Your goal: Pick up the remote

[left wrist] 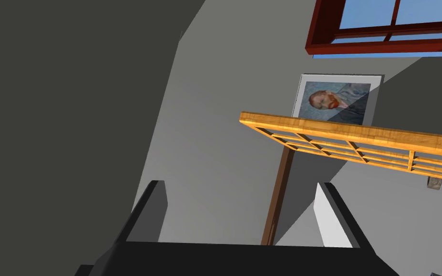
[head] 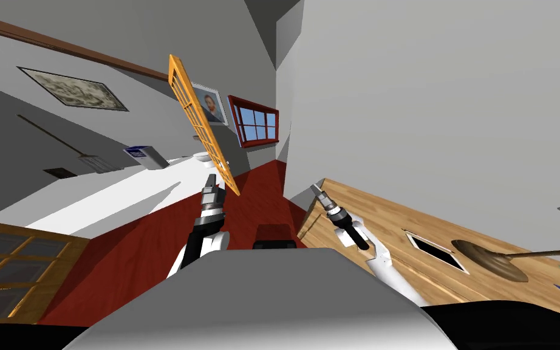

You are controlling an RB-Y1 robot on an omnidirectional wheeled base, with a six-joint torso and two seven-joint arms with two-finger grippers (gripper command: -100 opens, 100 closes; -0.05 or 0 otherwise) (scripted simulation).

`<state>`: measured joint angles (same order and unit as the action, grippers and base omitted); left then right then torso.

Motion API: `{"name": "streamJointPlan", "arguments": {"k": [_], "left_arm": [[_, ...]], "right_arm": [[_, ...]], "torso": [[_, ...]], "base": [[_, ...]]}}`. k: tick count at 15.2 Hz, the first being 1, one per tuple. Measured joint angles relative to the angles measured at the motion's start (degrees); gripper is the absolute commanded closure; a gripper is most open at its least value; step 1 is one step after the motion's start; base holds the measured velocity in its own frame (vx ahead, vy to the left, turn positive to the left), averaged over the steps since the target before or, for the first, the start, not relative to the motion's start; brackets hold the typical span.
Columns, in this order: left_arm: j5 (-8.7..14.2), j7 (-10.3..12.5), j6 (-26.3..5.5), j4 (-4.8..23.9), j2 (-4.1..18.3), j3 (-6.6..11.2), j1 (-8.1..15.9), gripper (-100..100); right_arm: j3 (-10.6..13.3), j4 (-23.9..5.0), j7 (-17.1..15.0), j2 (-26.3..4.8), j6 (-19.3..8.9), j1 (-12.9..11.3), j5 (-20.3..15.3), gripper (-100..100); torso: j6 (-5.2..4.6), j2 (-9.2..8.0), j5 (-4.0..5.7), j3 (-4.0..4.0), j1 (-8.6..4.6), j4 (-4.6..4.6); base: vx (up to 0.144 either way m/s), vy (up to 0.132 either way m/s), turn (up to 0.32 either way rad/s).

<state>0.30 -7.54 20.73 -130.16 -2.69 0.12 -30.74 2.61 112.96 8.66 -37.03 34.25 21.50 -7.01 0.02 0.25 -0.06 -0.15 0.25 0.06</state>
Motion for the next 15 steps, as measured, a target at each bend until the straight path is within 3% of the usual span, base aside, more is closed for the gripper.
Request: {"name": "streamJointPlan", "arguments": {"k": [9,15], "left_arm": [[0.0,0.0,0.0,0.0,0.0,0.0,0.0,0],[0.0,0.0,0.0,0.0,0.0,0.0,0.0,0]], "right_arm": [[2.14,-5.49,-0.29,-10.71,1.26,-0.05,-2.11,-100],[3.64,-8.5,-0.19,-17.58,1.99,1.46,-3.78,-100]], "torso": [[-0.01,-0.06,0.01,0.03,-0.07,-0.01],[-0.01,-0.07,0.02,0.04,-0.07,-0.02]], "base": [[0.047,0.04,0.075],[0.046,0.032,0.07]]}}
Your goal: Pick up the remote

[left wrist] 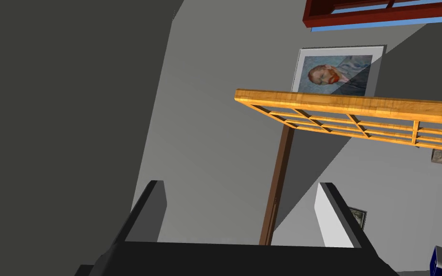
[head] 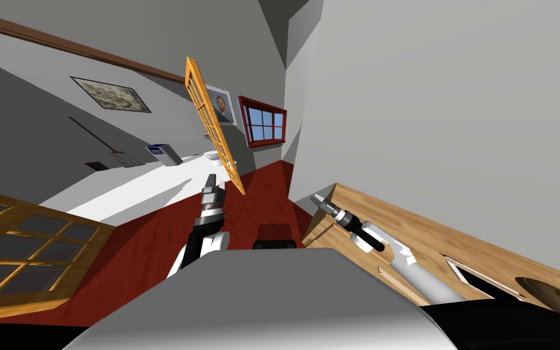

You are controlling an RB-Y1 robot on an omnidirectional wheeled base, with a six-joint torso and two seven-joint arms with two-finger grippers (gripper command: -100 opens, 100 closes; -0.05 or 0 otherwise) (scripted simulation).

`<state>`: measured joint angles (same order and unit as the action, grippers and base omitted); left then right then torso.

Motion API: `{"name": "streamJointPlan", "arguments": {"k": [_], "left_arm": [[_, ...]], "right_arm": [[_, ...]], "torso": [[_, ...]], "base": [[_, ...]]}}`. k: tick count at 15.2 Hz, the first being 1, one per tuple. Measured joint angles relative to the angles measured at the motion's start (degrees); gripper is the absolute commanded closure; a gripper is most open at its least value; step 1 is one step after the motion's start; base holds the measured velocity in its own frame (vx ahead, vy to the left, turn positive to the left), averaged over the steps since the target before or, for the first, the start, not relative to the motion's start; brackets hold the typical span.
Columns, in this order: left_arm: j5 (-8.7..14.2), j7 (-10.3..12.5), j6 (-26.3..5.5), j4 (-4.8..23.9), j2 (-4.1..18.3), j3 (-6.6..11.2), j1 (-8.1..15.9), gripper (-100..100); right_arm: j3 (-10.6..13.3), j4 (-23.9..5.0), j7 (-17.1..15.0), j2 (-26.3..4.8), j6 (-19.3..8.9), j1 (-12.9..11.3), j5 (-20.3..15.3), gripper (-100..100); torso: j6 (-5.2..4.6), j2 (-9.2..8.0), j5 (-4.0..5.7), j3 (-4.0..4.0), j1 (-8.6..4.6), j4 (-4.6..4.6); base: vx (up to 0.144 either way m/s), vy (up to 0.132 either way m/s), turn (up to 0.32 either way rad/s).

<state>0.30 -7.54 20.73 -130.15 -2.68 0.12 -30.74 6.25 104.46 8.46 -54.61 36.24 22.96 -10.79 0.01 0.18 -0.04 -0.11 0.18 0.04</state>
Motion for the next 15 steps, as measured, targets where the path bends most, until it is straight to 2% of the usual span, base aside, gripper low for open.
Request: {"name": "streamJointPlan", "arguments": {"k": [6,10,12,15], "left_arm": [[0.0,0.0,0.0,0.0,0.0,0.0,0.0,0],[0.0,0.0,0.0,0.0,0.0,0.0,0.0,0],[0.0,0.0,0.0,0.0,0.0,0.0,0.0,0],[0.0,0.0,0.0,0.0,0.0,0.0,0.0,0]], "right_arm": [[2.01,-3.74,-0.4,-7.38,0.32,0.51,-1.75,-100],[2.88,-5.87,-0.17,-11.89,1.0,1.97,-2.88,-100],[3.1,-6.88,-0.01,-14.5,1.24,3.49,-3.48,-100],[4.58,-9.54,-0.09,-17.84,1.77,3.51,-4.64,-100]], "torso": [[0.01,-0.02,0.0,0.01,-0.01,-0.01],[-0.01,-0.08,0.01,0.04,-0.03,-0.02],[0.0,-0.06,0.0,0.04,-0.03,-0.02],[0.0,-0.04,0.0,0.02,-0.04,-0.01]], "base": [[0.041,0.029,0.069],[0.035,0.023,0.073],[0.036,0.021,0.061],[0.041,0.021,0.066]]}}
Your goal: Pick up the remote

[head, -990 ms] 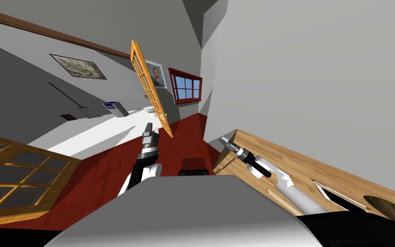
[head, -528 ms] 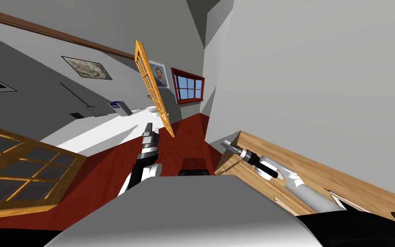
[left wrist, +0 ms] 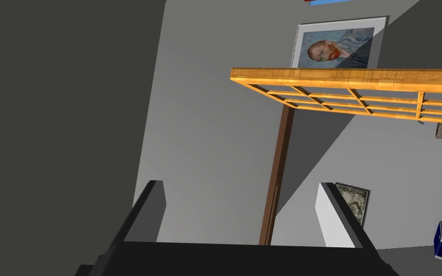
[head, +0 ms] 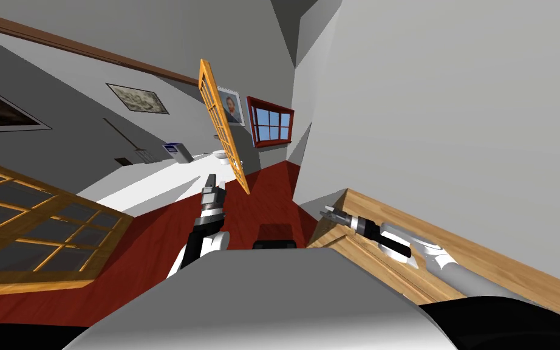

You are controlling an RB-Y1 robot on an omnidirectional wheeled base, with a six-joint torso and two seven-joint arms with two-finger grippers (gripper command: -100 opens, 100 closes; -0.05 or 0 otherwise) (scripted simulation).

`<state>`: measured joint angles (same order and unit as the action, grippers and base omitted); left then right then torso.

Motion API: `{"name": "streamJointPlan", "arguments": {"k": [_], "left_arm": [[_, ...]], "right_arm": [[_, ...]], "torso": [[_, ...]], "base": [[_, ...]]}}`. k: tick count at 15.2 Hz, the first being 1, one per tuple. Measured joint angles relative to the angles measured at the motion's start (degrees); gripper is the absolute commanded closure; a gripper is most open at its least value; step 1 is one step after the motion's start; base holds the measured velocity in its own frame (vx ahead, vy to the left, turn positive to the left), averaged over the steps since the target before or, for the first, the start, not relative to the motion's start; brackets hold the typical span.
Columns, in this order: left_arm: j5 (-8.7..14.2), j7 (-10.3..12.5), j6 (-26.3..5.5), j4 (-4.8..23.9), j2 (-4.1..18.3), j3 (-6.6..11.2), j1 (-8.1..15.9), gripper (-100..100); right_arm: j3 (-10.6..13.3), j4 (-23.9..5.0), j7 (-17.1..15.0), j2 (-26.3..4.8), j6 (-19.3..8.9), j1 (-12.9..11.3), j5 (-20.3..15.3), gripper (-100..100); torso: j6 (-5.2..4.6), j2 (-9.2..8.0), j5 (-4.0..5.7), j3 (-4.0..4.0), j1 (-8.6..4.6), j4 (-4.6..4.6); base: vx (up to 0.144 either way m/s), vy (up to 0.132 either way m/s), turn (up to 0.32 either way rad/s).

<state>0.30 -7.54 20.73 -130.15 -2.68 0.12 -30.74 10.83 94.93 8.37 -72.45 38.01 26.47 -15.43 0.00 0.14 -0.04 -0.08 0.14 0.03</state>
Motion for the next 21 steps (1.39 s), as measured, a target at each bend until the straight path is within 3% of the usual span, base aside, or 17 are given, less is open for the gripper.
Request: {"name": "streamJointPlan", "arguments": {"k": [13,17,21], "left_arm": [[0.0,0.0,0.0,0.0,0.0,0.0,0.0,0],[0.0,0.0,0.0,0.0,0.0,0.0,0.0,0],[0.0,0.0,0.0,0.0,0.0,0.0,0.0,0]], "right_arm": [[3.6,-7.78,0.27,-14.32,1.46,4.43,-4.02,-100],[3.92,-8.85,0.43,-20.17,0.84,8.25,-4.86,-100],[6.02,-12.44,0.13,-24.38,1.97,8.77,-6.77,-100]], "torso": [[-0.01,-0.06,0.01,0.03,-0.04,-0.02],[0.0,-0.04,0.0,0.02,-0.03,-0.01],[-0.01,-0.1,0.01,0.06,-0.05,-0.02]], "base": [[0.034,0.014,0.062],[0.032,0.007,0.06],[0.018,0.003,0.053]]}}
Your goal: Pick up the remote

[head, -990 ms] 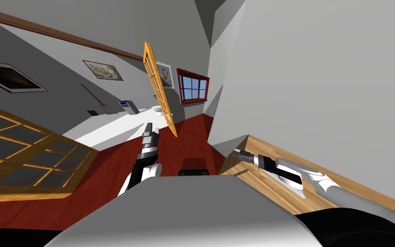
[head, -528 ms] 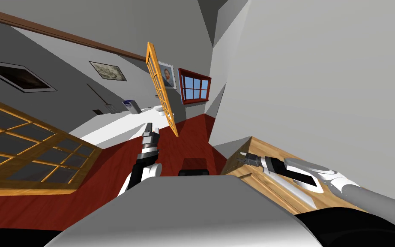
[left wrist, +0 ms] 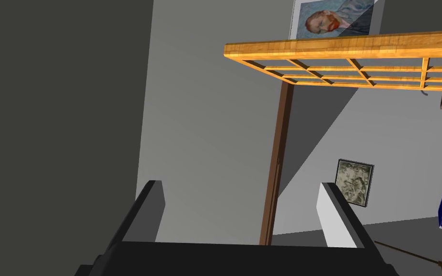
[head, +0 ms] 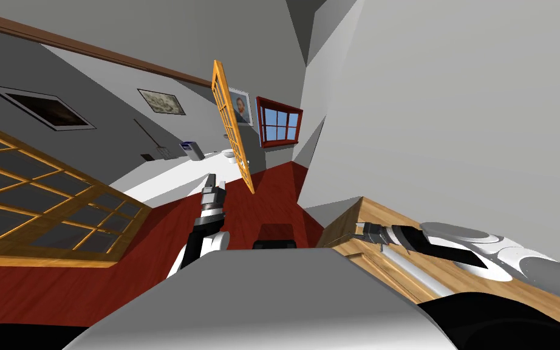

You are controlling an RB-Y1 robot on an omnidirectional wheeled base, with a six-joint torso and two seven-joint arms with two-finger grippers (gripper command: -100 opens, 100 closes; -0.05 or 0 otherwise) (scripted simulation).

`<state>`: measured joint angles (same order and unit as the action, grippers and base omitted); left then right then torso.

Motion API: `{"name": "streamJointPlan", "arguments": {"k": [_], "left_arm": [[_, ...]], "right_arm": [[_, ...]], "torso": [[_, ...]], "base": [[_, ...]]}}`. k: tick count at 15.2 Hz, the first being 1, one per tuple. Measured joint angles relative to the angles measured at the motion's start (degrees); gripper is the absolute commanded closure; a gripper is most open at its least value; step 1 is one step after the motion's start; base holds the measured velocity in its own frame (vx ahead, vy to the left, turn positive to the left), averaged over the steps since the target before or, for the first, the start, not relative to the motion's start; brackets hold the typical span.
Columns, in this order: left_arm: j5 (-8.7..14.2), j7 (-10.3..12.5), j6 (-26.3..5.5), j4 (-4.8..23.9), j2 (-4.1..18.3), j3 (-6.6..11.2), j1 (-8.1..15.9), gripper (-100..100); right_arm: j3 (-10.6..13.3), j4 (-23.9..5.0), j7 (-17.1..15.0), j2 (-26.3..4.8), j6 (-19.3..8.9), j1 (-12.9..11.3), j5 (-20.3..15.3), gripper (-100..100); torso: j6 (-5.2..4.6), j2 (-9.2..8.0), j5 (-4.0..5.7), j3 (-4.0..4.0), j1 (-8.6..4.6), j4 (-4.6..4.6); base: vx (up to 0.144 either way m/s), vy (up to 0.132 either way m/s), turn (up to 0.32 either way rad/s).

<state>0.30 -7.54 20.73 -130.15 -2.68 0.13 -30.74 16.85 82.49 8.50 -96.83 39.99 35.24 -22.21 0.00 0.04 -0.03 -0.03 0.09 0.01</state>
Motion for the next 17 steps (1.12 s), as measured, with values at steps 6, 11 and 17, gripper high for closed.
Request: {"name": "streamJointPlan", "arguments": {"k": [6,11,17], "left_arm": [[0.0,0.0,0.0,0.0,0.0,0.0,0.0,0],[0.0,0.0,0.0,0.0,0.0,0.0,0.0,0],[0.0,0.0,0.0,0.0,0.0,0.01,0.0,0]], "right_arm": [[1.74,-2.66,1.73,-8.05,-0.66,6.94,-0.2,-100],[3.96,-5.32,0.65,-8.77,0.47,6.16,-3.34,-100],[6.9,-7.74,0.13,-11.1,0.66,9.65,-6.04,-100]], "torso": [[-0.01,-0.15,0.02,0.09,-0.07,-0.04],[-0.03,-0.18,0.05,0.11,-0.07,-0.05],[-0.03,-0.24,0.09,0.15,-0.24,-0.07]], "base": [[-0.006,-0.011,0.034],[-0.017,-0.015,0.006],[-0.026,-0.046,0.012]]}}
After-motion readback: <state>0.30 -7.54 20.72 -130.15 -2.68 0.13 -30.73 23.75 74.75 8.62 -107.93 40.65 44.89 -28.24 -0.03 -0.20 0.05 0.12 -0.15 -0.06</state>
